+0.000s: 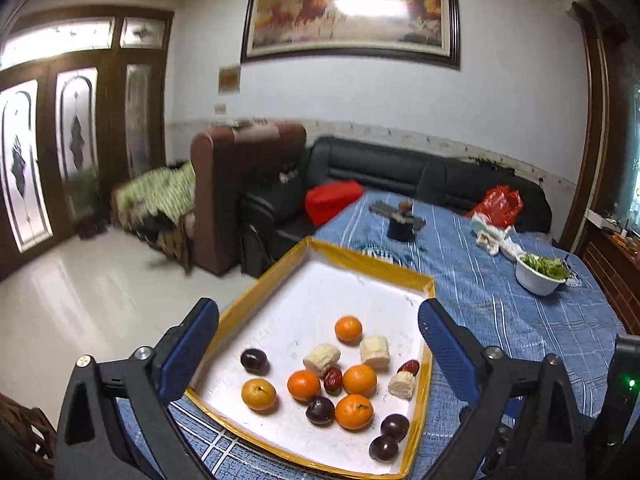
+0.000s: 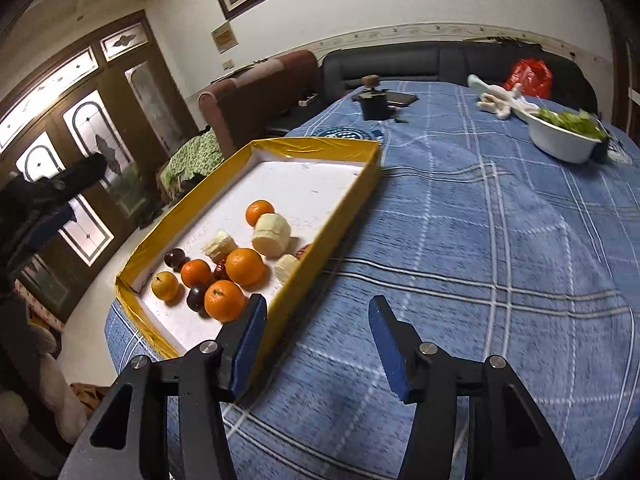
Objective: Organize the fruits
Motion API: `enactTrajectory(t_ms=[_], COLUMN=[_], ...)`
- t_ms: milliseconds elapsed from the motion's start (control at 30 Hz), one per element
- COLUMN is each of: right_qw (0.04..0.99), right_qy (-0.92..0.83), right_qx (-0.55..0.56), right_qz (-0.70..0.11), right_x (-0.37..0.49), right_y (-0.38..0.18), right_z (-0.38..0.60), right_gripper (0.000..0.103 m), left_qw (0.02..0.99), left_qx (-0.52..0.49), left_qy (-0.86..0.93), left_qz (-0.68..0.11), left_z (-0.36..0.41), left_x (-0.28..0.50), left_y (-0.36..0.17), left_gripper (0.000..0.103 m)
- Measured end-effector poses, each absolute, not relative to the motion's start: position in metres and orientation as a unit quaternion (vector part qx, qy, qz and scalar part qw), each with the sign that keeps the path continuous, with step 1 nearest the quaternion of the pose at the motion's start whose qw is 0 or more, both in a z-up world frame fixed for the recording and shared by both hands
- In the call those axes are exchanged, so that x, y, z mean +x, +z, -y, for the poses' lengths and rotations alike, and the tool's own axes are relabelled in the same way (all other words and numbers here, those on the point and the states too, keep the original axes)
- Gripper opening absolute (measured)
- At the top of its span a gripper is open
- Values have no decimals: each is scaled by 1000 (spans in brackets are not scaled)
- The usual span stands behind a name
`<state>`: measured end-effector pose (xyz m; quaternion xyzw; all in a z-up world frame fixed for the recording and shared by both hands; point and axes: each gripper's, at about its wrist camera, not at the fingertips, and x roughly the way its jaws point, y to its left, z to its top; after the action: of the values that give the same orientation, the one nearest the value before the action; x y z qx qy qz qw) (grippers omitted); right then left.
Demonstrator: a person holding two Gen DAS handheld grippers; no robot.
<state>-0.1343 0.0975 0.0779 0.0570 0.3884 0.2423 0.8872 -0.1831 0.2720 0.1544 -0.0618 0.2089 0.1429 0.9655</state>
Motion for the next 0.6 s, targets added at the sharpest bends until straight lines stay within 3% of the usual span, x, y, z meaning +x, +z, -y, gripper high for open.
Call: enactTrajectory(t_ms=[367, 467, 600], right_qw=[896, 898, 903], right_qy=[238, 237, 232], right_qx=[76, 70, 58], right_qz=[-368, -363, -358], right_x=[-155, -159, -163], right_y=[81, 81, 79], right_z=[-70, -68, -66], right_gripper=[60, 61, 69], left_qw=[968, 967, 965], left_qx=[-9, 5, 33], left_qy=[232, 226, 193], left_qz=[-94, -117, -176], left_z=[-231, -220, -207], left_x=[-230, -225, -205], left_y=[179, 172, 157], left_gripper=[103, 103, 103])
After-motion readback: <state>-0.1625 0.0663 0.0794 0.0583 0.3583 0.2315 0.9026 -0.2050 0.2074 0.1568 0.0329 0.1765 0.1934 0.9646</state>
